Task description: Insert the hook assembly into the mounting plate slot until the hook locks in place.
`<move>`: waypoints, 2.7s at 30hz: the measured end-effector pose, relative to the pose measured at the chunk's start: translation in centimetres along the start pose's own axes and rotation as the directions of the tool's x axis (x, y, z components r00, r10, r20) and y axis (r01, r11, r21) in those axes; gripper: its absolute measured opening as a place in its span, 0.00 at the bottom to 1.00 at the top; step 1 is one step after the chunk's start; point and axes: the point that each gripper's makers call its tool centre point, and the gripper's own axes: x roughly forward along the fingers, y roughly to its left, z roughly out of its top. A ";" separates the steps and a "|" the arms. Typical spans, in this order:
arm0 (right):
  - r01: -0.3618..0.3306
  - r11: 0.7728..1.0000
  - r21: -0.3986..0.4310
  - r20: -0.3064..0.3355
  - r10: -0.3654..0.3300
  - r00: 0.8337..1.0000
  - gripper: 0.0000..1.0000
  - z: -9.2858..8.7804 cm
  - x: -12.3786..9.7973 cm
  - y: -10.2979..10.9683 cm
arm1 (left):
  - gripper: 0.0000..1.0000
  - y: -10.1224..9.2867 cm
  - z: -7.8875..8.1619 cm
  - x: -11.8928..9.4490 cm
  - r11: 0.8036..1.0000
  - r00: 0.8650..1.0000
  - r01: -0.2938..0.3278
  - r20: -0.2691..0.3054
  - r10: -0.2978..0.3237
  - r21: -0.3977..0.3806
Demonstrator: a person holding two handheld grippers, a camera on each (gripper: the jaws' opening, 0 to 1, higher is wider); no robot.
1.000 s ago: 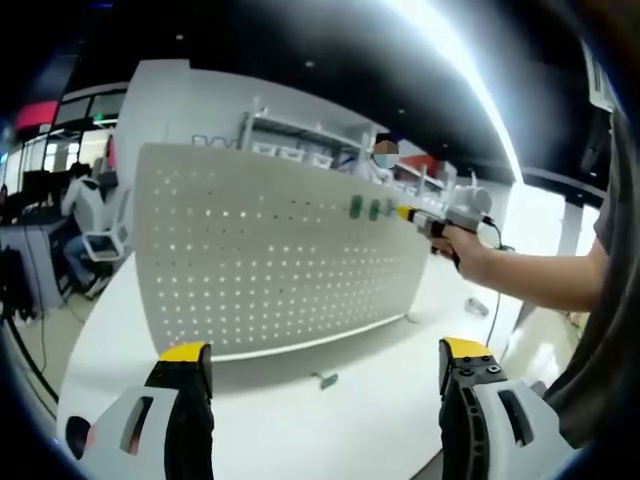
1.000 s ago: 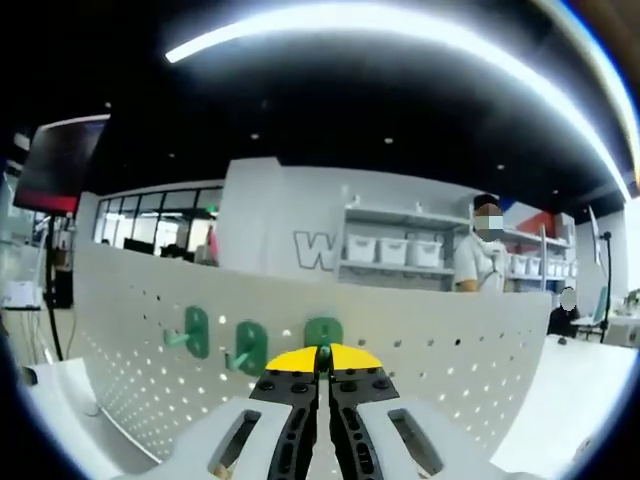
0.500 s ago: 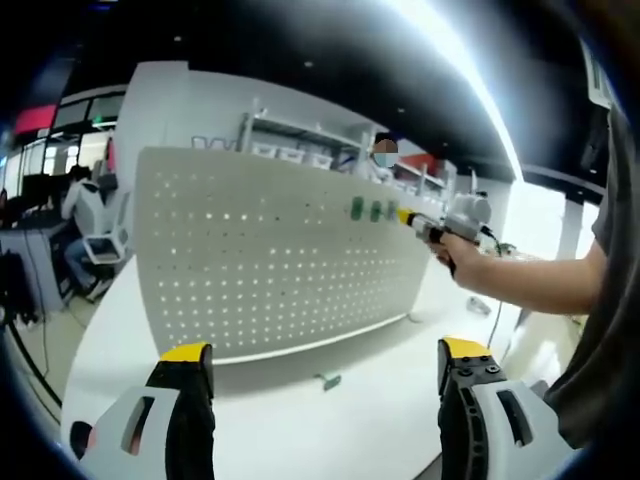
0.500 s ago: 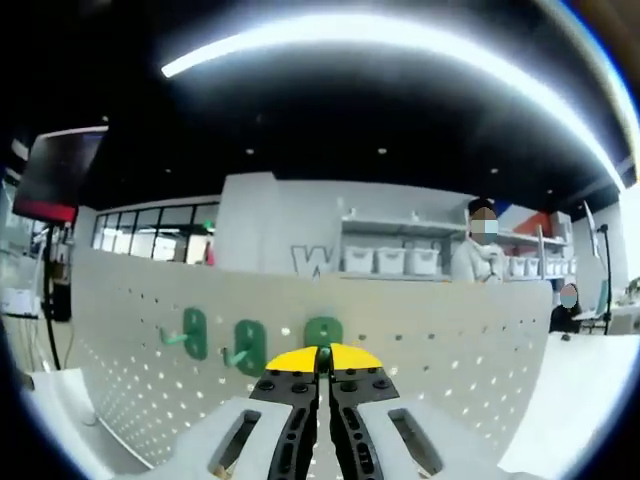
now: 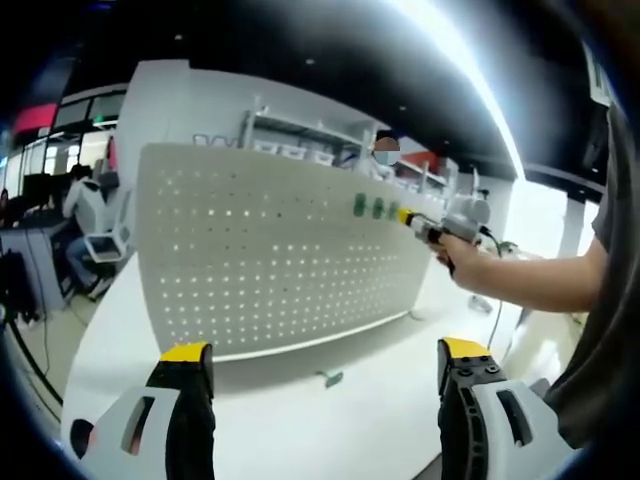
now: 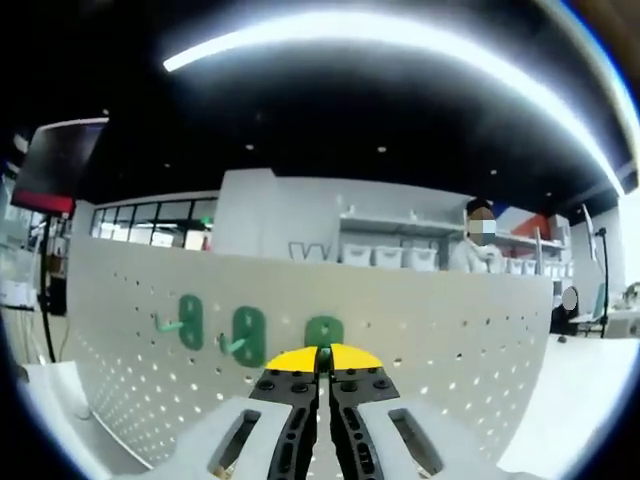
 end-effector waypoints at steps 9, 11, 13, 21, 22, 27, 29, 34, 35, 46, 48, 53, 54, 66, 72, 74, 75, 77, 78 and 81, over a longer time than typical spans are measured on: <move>-0.005 1.000 -0.017 -0.044 0.004 0.999 0.01 -0.4 0.2 0.1 | 0.94 0.0 -0.1 -0.3 1.000 1.000 -0.006 0.004 0.006 -0.002; -0.004 1.000 -0.016 -0.061 0.003 0.998 0.03 -0.7 0.3 0.1 | 0.94 0.1 -0.1 -0.4 1.000 1.000 -0.006 0.008 0.006 -0.003; 0.002 1.000 -0.002 -0.070 -0.002 0.998 0.09 -1.0 0.3 0.0 | 0.94 0.1 -0.1 -0.5 1.000 1.000 -0.008 0.008 0.008 -0.005; -0.009 1.000 -0.009 -0.087 0.008 0.996 0.17 -0.6 -0.3 0.3 | 0.95 0.2 -0.6 -1.0 1.000 1.000 -0.014 0.001 0.014 -0.005; -0.009 1.000 -0.007 -0.089 0.008 0.996 0.17 -0.5 -0.4 0.3 | 0.95 0.2 -0.7 -1.0 1.000 1.000 -0.012 -0.001 0.012 -0.007; -0.001 1.000 0.003 -0.110 0.001 0.994 0.22 -0.5 -1.7 -0.2 | 0.95 0.1 -0.9 -1.3 1.000 1.000 -0.009 -0.016 0.009 -0.007; -0.004 1.000 0.013 -0.139 0.006 0.990 0.25 -1.0 -2.4 -0.3 | 0.95 0.0 -1.0 -1.5 1.000 1.000 -0.006 -0.020 0.006 -0.004; -0.006 1.000 0.017 -0.180 0.009 0.984 0.31 -1.7 -4.7 -0.7 | 0.94 -0.5 -1.1 -1.8 1.000 0.999 0.011 -0.034 -0.011 0.002; -0.006 1.000 0.020 -0.190 0.009 0.982 0.32 -1.9 -5.3 -0.7 | 0.95 -0.6 -1.1 -1.9 1.000 0.999 0.012 -0.036 -0.012 0.001; -0.049 0.998 0.046 -0.255 0.059 0.965 0.48 -2.9 -11.5 0.7 | 0.96 -1.7 -2.3 -3.0 0.999 0.996 0.043 -0.075 -0.042 0.005; -0.062 0.997 0.054 -0.272 0.074 0.960 0.51 -3.2 -12.4 1.2 | 0.96 -1.8 -2.6 -3.2 0.999 0.996 0.045 -0.078 -0.045 0.001; -0.118 0.991 0.067 -0.305 0.133 0.943 0.53 -4.1 -15.1 3.0 | 0.95 -2.0 -3.4 -3.7 0.999 0.994 0.050 -0.097 -0.052 -0.019; -0.130 0.989 0.074 -0.313 0.147 0.938 0.53 -4.4 -15.4 3.3 | 0.95 -2.1 -3.5 -3.9 0.999 0.994 0.050 -0.099 -0.052 -0.018; -0.182 0.974 0.132 -0.380 0.219 0.899 0.62 -6.0 -21.1 6.9 | 0.95 -2.8 -5.2 -4.8 0.997 0.988 0.067 -0.140 -0.072 -0.040; -0.228 0.962 0.152 -0.412 0.272 0.869 0.64 -6.6 -23.6 9.2 | 0.94 -3.0 -5.7 -5.4 0.997 0.985 0.072 -0.157 -0.078 -0.041; -0.240 0.958 0.158 -0.418 0.285 0.863 0.65 -6.6 -24.5 10.1 | 0.94 -3.1 -5.8 -5.5 0.996 0.984 0.076 -0.161 -0.082 -0.043; -0.245 0.956 0.160 -0.420 0.291 0.860 0.65 -6.5 -24.8 10.4 | 0.94 -3.1 -5.9 -5.5 0.996 0.983 0.077 -0.166 -0.084 -0.046; -0.262 0.950 0.168 -0.427 0.309 0.849 0.65 -6.6 -25.5 11.2 | 0.94 -3.2 -6.0 -5.6 0.996 0.981 0.082 -0.173 -0.089 -0.048; -0.268 0.948 0.173 -0.432 0.318 0.844 0.65 -6.5 -25.9 11.5 | 0.94 -3.2 -6.2 -5.6 0.995 0.979 0.083 -0.180 -0.091 -0.050; -0.281 0.942 0.182 -0.444 0.334 0.832 0.65 -6.7 -26.7 12.1 | 0.93 -3.2 -6.6 -5.3 0.994 0.976 0.089 -0.195 -0.099 -0.056</move>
